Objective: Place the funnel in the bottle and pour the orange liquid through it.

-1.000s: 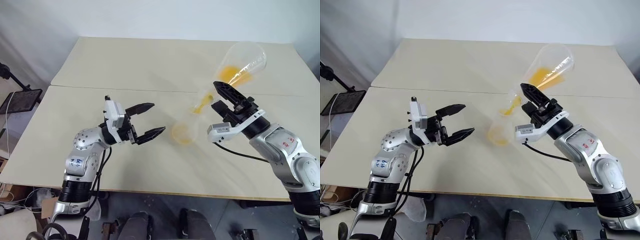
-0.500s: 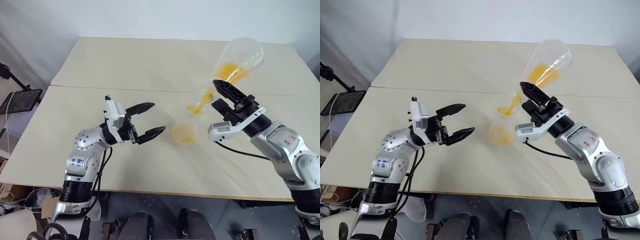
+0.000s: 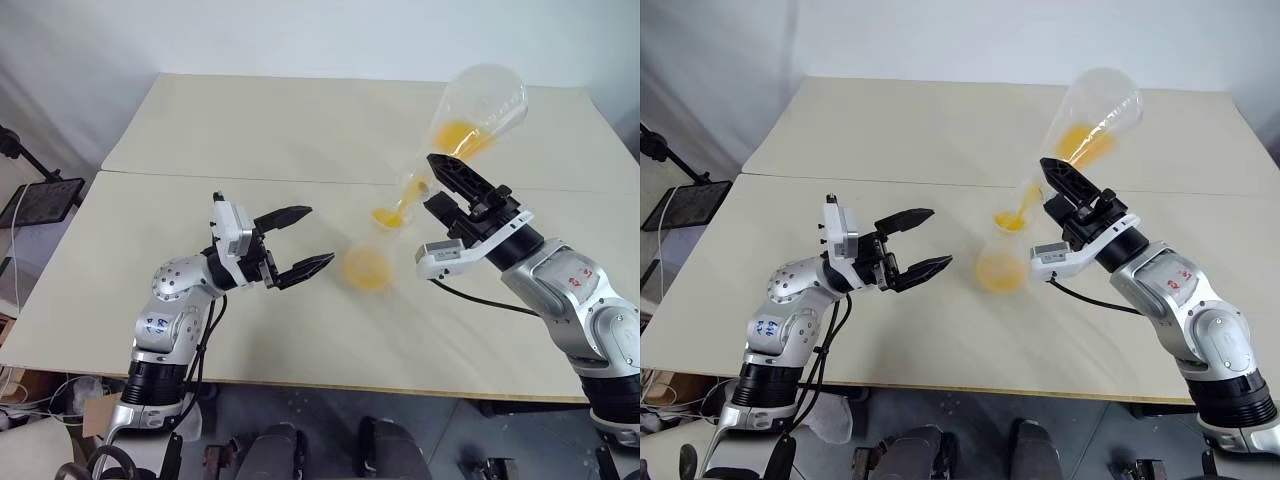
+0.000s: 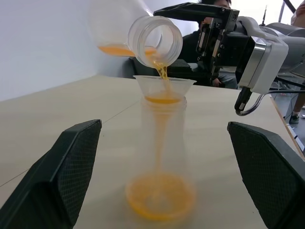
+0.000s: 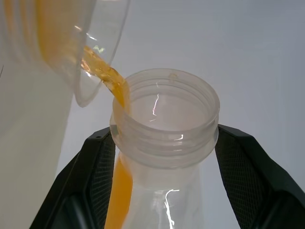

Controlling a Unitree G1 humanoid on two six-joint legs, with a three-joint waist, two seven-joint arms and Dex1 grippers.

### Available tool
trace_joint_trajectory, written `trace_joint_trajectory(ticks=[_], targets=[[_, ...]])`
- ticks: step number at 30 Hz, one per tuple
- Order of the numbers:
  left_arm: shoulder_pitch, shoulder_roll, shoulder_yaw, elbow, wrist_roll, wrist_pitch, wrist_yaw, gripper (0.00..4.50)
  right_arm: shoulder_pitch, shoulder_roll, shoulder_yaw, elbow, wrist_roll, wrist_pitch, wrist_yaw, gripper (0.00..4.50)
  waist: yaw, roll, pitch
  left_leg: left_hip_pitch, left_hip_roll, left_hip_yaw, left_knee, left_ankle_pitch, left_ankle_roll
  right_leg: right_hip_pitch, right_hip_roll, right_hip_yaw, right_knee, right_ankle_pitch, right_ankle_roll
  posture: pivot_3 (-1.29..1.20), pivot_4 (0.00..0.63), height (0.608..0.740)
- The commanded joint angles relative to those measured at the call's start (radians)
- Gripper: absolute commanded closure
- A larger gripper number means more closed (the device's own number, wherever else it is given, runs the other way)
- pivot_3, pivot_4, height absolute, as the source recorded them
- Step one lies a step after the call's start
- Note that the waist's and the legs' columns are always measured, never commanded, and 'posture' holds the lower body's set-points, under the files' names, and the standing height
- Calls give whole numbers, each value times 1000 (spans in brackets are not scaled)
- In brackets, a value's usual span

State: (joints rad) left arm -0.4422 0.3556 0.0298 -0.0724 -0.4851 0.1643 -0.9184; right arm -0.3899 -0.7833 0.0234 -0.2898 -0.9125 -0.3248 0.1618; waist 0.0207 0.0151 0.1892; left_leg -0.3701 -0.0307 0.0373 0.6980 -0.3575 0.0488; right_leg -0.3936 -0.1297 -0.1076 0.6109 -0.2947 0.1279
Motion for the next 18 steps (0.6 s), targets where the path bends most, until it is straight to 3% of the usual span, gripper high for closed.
trace_joint_trajectory(ticks=[1,18], targets=[[7,-5,4,-39,-11,-18,5,0,-28,-12,-37,-25,2,6,-25,1741,0,0,0,0,0,0,0,0,0,0,0,0,0,0,0,0,150,740],[-2,-3,6,-25,-7,-22,4,0,-8,-7,-47,-44,-16,27,-48,1741,0,0,0,0,0,0,0,0,0,0,0,0,0,0,0,0,150,740]])
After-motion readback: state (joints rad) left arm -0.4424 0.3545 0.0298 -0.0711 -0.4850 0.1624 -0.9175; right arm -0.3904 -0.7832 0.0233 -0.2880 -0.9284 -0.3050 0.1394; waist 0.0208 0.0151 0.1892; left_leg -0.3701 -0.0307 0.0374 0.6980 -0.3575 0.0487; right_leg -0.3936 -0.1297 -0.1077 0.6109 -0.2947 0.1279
